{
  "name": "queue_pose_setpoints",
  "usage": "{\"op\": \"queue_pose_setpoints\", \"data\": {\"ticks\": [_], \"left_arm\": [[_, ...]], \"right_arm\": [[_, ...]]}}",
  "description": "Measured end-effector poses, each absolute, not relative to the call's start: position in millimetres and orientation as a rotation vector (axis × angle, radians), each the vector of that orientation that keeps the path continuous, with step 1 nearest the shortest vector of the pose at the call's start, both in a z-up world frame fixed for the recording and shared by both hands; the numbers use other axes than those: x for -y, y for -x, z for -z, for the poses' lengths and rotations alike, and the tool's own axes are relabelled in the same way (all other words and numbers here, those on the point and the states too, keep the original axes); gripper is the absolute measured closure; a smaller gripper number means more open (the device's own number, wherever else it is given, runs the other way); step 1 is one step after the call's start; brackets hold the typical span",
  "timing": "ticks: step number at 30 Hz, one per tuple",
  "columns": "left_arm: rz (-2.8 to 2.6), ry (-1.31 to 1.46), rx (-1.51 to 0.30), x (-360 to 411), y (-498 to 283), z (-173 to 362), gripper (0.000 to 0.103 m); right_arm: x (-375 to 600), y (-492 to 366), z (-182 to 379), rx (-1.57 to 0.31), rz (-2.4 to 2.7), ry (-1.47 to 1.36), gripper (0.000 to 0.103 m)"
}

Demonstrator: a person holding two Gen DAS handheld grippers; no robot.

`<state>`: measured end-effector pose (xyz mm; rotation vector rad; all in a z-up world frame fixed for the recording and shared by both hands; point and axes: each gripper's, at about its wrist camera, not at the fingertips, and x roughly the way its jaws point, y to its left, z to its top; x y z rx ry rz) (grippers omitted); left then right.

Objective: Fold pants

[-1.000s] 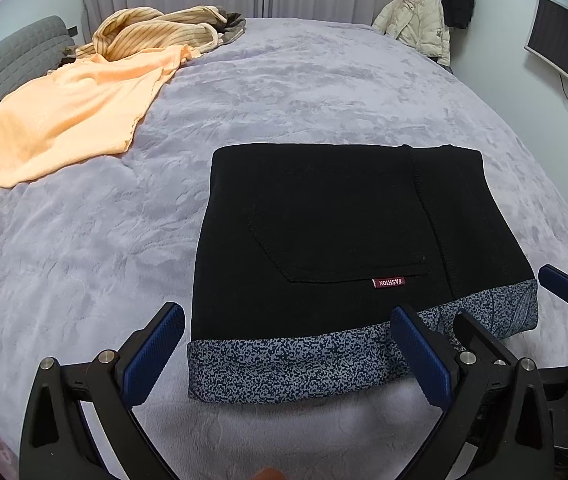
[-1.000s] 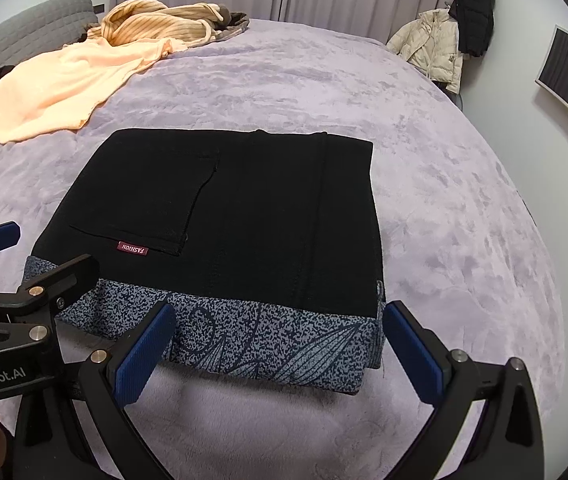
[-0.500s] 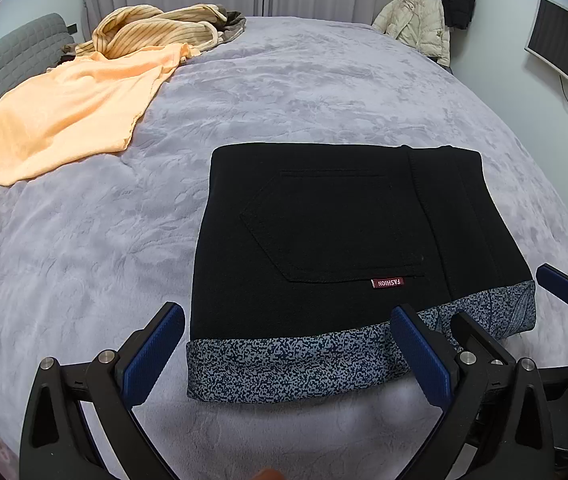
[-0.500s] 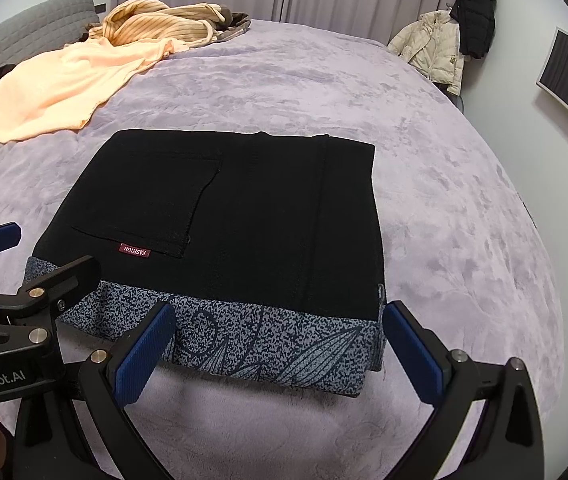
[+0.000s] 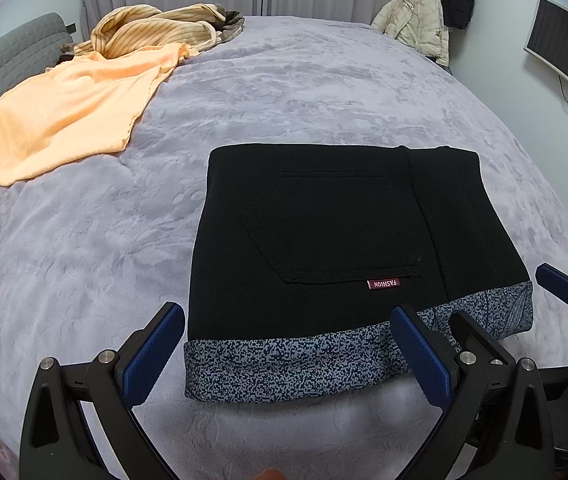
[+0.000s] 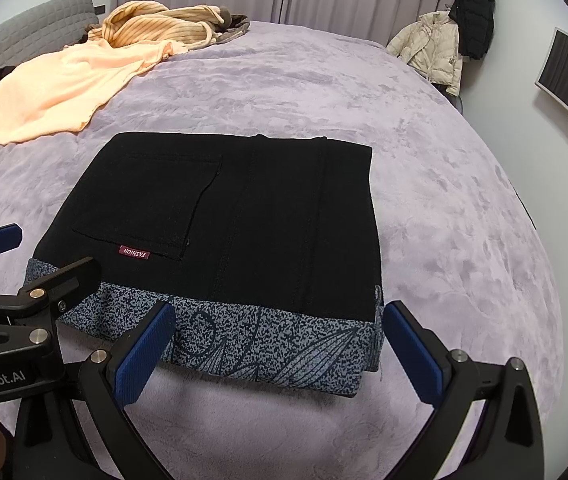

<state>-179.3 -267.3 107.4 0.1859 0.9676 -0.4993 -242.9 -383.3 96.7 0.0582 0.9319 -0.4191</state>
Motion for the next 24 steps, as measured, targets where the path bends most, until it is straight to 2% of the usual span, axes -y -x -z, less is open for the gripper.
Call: {"op": "queue_pose_setpoints", "data": {"ticks": [24], "left_arm": [[0.508, -0.183, -0.967, 280, 182, -115, 0.0]], "right_arm": [[391, 248, -101, -0.914, 0.411, -0.06, 0.0]]}}
